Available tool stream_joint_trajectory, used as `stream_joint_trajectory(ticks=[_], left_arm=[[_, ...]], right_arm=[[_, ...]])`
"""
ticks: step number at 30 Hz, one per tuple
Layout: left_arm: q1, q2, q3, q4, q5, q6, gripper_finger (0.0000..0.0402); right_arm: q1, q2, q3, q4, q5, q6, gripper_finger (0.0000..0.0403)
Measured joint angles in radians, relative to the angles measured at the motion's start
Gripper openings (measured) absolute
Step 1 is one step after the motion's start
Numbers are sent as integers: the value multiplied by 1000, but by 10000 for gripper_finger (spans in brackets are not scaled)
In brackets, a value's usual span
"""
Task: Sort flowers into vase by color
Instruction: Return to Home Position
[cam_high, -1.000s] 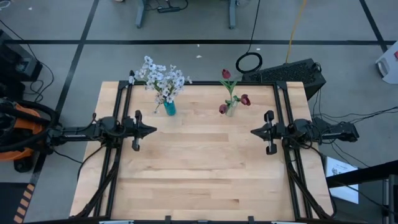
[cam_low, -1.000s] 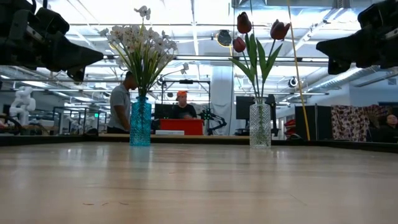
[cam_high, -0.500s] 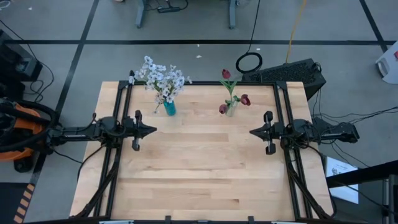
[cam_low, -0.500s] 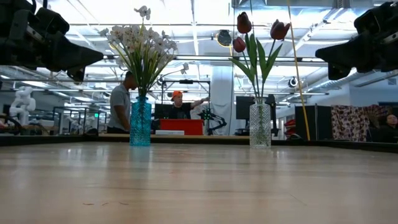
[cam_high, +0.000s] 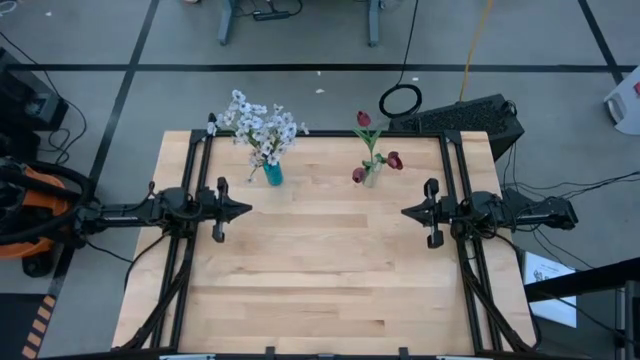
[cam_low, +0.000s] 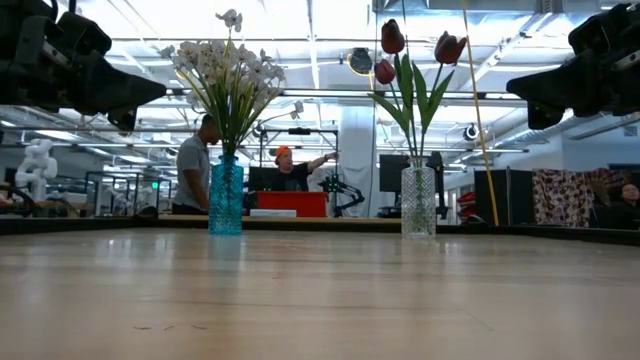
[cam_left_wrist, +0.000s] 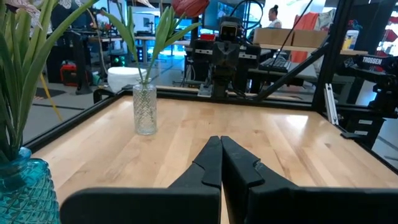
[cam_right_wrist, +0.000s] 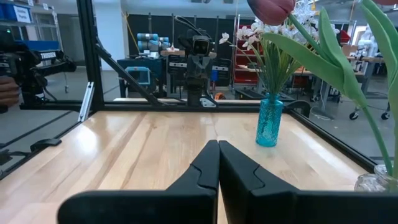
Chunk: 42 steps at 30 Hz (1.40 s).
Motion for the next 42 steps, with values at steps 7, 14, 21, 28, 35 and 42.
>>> stream_joint_trajectory(ticks=[7,14,21,28,35,42], left_arm=[[0,0,0,2,23,-6,0],[-1,0,0,6,76,-14,0],[-26,0,0,13,100,-25,0],[-26,0,0,9,74,-9,4],[-26,0,0,9,73,20,28],[-26,0,0,10,71,20,31]], right_arm=[[0,0,0,0,0,0,0],[0,0,0,-1,0,0,0],[0,0,0,-1,-1,0,0],[0,0,0,-1,-1,0,0],[0,0,0,-1,-1,0,0],[0,0,0,-1,-1,0,0]])
